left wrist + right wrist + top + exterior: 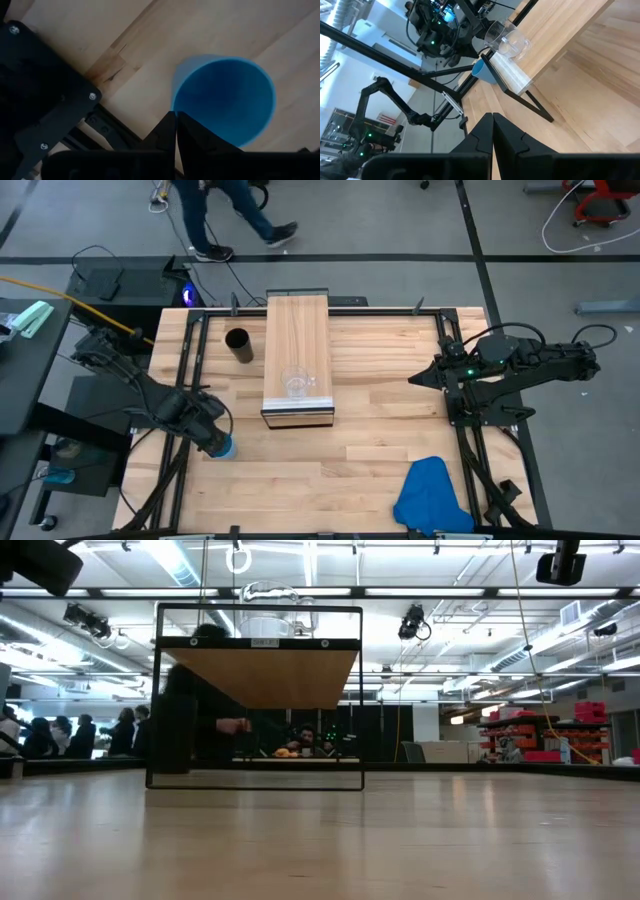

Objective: Stack small to large cups/mugs on shelf
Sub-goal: Put the blue cup on the shelf

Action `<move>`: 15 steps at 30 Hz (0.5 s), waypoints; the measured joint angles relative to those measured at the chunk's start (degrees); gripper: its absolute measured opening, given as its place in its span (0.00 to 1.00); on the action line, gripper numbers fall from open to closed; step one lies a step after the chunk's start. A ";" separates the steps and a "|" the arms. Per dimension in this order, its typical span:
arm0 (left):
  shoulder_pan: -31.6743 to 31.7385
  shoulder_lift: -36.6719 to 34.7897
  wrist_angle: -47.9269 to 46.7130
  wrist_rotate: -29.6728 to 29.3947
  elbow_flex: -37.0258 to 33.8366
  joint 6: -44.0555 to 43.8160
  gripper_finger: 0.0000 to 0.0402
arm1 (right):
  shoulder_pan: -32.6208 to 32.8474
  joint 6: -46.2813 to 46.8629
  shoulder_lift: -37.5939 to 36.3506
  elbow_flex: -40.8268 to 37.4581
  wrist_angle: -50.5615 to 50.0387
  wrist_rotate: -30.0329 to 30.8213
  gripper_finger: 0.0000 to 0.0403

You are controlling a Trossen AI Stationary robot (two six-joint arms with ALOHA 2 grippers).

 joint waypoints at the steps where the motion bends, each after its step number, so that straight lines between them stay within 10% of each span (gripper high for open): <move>1: 0.00 0.25 -0.01 -0.30 0.00 -0.23 0.04 | 0.00 0.00 -0.01 0.00 0.00 0.01 0.04; 15: 0.12 0.54 2.01 -0.80 0.00 -2.96 0.12 | 0.00 0.00 -0.01 -0.02 -2.00 -0.01 0.04</move>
